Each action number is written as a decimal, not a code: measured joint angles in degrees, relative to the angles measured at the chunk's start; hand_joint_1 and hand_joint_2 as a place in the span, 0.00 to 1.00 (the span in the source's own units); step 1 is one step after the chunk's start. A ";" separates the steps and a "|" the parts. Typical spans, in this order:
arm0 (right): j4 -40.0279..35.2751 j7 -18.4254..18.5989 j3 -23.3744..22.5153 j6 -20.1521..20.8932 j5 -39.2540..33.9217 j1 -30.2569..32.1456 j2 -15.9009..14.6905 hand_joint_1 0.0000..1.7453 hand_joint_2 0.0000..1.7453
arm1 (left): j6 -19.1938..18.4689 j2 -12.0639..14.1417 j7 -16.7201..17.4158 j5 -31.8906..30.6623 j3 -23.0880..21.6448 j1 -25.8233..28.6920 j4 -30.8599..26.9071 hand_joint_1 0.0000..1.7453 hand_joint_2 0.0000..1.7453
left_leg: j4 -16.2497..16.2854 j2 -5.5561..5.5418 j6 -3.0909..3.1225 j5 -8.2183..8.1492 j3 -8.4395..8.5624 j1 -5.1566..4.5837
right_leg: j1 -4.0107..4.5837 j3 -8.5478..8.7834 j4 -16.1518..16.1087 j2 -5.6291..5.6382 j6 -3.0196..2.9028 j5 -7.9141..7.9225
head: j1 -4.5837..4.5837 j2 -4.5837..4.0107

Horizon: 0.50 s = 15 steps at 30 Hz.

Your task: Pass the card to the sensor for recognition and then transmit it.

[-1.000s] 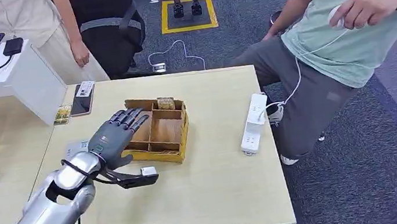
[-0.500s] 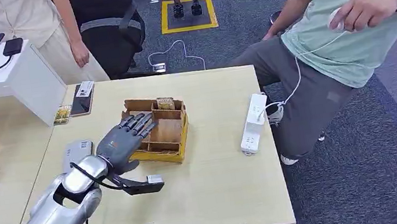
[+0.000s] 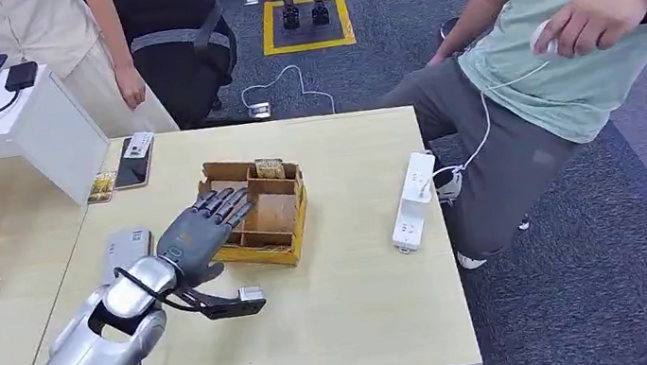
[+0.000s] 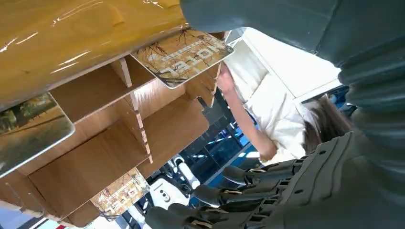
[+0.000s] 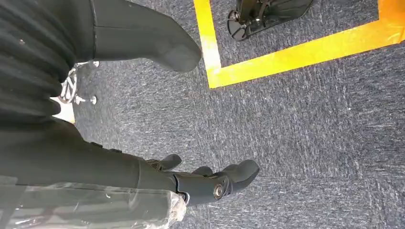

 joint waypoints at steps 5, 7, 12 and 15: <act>0.00 0.02 0.00 0.00 0.00 0.00 0.00 0.00 1.00 | 0.00 -0.04 0.02 -0.17 0.00 0.04 0.24 0.00 1.00 | 0.00 0.00 0.00 0.00 0.00 0.00 | 0.00 0.00 0.00 0.00 0.00 0.00 | 0.00 0.00; 0.00 0.02 0.00 -0.02 0.00 -0.01 0.02 0.00 1.00 | 0.07 -0.09 0.04 -0.59 0.00 0.05 0.42 0.00 1.00 | 0.00 0.00 0.00 0.00 0.00 0.00 | 0.00 0.00 0.00 0.00 0.00 0.00 | 0.00 0.00; 0.00 -0.13 0.04 -0.02 -0.09 0.00 0.02 0.00 1.00 | 1.47 -0.87 2.54 -5.07 0.00 0.14 1.07 0.00 1.00 | 0.00 0.00 0.00 0.00 0.00 0.00 | 0.00 0.00 0.00 0.00 0.00 0.00 | 0.00 0.00; 0.00 -0.28 0.15 -0.02 -0.09 0.00 0.02 0.00 1.00 | 1.77 -1.22 3.26 -7.28 0.02 0.15 1.68 0.00 1.00 | 0.00 0.00 0.00 0.00 0.00 0.00 | 0.00 0.00 0.00 0.00 0.00 0.00 | 0.00 0.00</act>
